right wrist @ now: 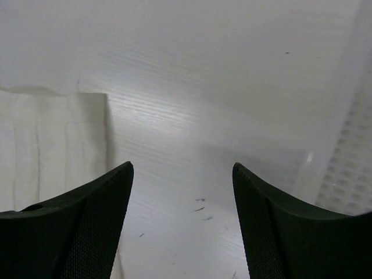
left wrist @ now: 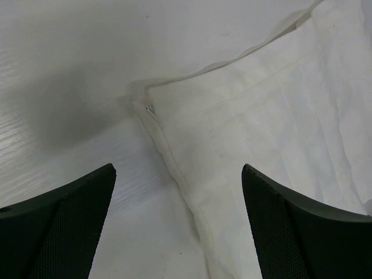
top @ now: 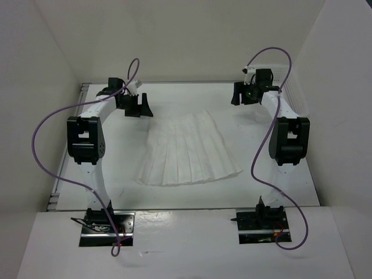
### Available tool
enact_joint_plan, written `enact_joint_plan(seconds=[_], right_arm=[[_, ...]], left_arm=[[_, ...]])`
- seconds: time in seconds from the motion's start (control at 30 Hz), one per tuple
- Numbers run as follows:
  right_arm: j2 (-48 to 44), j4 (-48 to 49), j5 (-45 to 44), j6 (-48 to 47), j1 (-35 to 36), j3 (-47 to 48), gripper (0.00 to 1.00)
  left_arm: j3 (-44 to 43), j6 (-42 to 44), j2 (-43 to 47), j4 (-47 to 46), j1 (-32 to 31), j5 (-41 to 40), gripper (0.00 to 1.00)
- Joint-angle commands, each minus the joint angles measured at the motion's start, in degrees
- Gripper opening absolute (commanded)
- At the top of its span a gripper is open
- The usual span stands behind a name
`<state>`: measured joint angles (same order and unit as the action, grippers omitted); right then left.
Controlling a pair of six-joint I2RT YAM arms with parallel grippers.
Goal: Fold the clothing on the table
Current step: Flatten the skirt out
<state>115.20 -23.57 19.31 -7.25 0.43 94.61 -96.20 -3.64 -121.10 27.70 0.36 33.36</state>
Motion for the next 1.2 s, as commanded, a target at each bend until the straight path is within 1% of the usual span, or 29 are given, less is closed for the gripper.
enact_joint_plan(seconds=[0.0, 0.07, 0.2, 0.27, 0.33, 0.43, 0.63, 0.8, 0.9, 1.17], right_arm=[[4.3, -1.8, 1.3, 1.9, -1.2, 5.7, 0.73], [8.2, -2.5, 2.3, 2.6, -1.2, 8.1, 0.72], [10.2, -3.1, 3.0, 2.1, -1.2, 8.8, 0.71], [10.8, -2.5, 4.8, 1.5, -1.2, 8.8, 0.71], [12.1, -3.6, 6.1, 0.7, -1.2, 10.1, 0.69], [14.2, -5.8, 6.8, 0.2, -0.7, 12.3, 0.69], [14.7, -6.3, 7.3, -1.6, 3.1, 13.4, 0.69], [14.7, -6.9, 7.8, -2.2, 5.6, 15.2, 0.69], [14.7, -7.5, 6.4, -2.2, 7.2, 15.9, 0.71], [15.8, -7.5, 5.1, -2.7, 8.4, 17.0, 0.71]], left_arm=[[0.4, -3.6, 1.2, -2.7, 0.4, -0.8, 0.95], [-1.2, -3.6, -0.3, -0.5, 0.4, 1.3, 0.95], [-1.0, -3.0, -0.8, -0.5, 0.4, 2.3, 0.95], [-1.0, -2.4, -1.4, -0.5, 0.4, 2.3, 0.95], [-1.0, -1.9, -1.9, -0.5, 0.4, 2.8, 0.94], [-1.0, -1.9, -2.5, 0.1, 0.4, 2.2, 0.89], [-1.5, -1.3, -3.0, 0.6, 0.4, -0.3, 0.87], [-0.5, -0.2, -2.5, 1.2, 0.4, -0.3, 0.87], [-0.5, -0.2, -2.5, 1.2, 0.4, -0.3, 0.87], [-0.5, 0.3, -3.0, 1.2, -0.1, -1.5, 0.87]])
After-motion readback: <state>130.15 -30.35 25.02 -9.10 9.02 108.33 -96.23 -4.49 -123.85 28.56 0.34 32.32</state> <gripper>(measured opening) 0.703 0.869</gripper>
